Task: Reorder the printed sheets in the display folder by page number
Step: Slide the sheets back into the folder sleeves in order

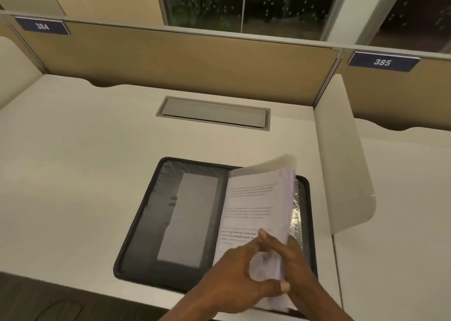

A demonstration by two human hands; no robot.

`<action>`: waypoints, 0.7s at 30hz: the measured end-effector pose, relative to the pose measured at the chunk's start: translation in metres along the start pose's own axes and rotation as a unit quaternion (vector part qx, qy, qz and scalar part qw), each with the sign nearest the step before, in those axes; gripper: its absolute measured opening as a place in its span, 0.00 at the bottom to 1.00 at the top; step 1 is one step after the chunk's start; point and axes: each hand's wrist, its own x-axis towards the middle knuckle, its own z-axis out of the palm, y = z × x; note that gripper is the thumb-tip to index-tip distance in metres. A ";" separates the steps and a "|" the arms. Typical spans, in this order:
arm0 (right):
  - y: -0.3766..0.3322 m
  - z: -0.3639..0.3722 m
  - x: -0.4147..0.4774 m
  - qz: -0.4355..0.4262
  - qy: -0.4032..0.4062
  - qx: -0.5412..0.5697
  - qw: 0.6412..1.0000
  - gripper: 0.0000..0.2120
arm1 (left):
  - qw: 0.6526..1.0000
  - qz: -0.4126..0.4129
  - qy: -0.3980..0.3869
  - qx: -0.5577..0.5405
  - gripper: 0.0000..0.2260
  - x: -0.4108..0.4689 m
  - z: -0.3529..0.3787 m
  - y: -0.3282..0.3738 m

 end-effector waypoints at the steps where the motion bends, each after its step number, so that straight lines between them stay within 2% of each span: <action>1: -0.003 -0.009 -0.001 0.005 -0.003 -0.001 1.000 0.24 | 1.000 -0.011 -0.020 0.014 0.27 0.001 0.007 0.000; 3: -0.005 -0.032 0.000 0.014 -0.001 -0.044 0.999 0.22 | 0.999 0.001 -0.025 0.039 0.28 0.004 0.022 -0.008; 6: 0.003 -0.069 0.011 0.019 0.022 -0.168 0.985 0.26 | 0.998 0.020 -0.016 0.059 0.42 0.017 0.042 -0.027; 7: 0.008 -0.081 0.016 0.024 0.031 -0.206 0.978 0.26 | 0.995 0.010 -0.017 0.101 0.46 0.026 0.048 -0.037; 9: 0.019 -0.102 0.028 0.023 0.042 -0.280 0.959 0.26 | 0.962 0.003 -0.045 0.269 0.50 0.038 0.059 -0.054; 12: 0.037 -0.120 0.040 -0.005 0.084 -0.357 0.930 0.27 | 0.922 0.033 -0.040 0.384 0.49 0.045 0.073 -0.071; 16: 0.064 -0.124 0.046 -0.054 0.149 -0.425 0.891 0.33 | 0.917 0.054 -0.005 0.394 0.45 0.050 0.085 -0.080; 17: 0.072 -0.123 0.045 -0.078 0.173 -0.458 0.869 0.33 | 0.921 0.058 0.013 0.386 0.43 0.049 0.085 -0.081; 19: 0.087 -0.121 0.043 -0.138 0.216 -0.549 0.796 0.33 | 0.925 0.061 0.057 0.371 0.38 0.048 0.083 -0.081; 21: 0.096 -0.120 0.042 -0.183 0.244 -0.607 0.734 0.33 | 0.922 0.054 0.101 0.370 0.41 0.048 0.081 -0.086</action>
